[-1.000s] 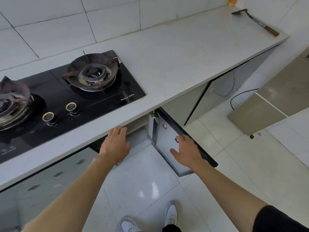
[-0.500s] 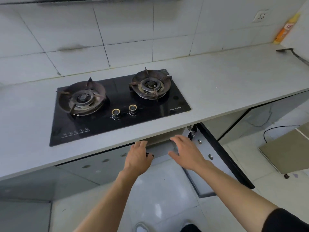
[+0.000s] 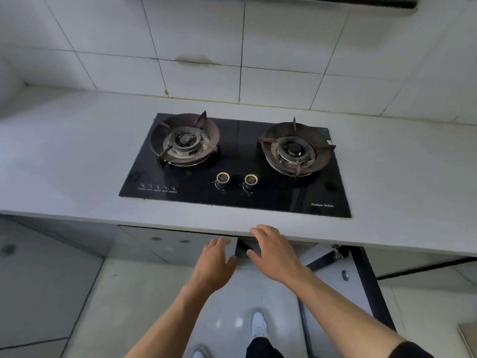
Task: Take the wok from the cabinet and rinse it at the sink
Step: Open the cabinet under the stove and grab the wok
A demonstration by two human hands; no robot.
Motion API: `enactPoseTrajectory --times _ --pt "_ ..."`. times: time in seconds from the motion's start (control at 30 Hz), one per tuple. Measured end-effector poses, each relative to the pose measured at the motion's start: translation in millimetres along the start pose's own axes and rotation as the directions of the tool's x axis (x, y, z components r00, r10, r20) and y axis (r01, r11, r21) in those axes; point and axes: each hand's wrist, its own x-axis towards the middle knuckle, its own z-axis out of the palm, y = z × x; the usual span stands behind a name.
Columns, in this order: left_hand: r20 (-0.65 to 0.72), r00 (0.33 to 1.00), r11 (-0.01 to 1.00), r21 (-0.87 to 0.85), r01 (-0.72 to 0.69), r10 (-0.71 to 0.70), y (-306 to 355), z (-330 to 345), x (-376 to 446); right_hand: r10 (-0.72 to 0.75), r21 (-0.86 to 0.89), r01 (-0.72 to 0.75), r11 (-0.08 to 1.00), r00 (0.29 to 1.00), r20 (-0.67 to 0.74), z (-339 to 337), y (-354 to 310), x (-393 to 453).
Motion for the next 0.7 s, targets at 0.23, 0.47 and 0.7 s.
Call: enactPoseTrajectory --times 0.23,0.47,0.7 --pt "0.092 0.927 0.708 -0.619 0.339 -0.363 27 15 28 -0.115 -0.031 0.118 0.993 0.990 0.087 5 39 43" --pt "0.201 0.853 0.216 -0.916 0.338 -0.483 26 31 52 -0.142 -0.091 0.152 0.984 0.984 0.106 25 49 54" --pt "0.326 0.819 -0.220 -0.943 0.249 -0.471 11 53 64 -0.147 -0.105 0.159 0.982 0.982 0.121 29 55 55"
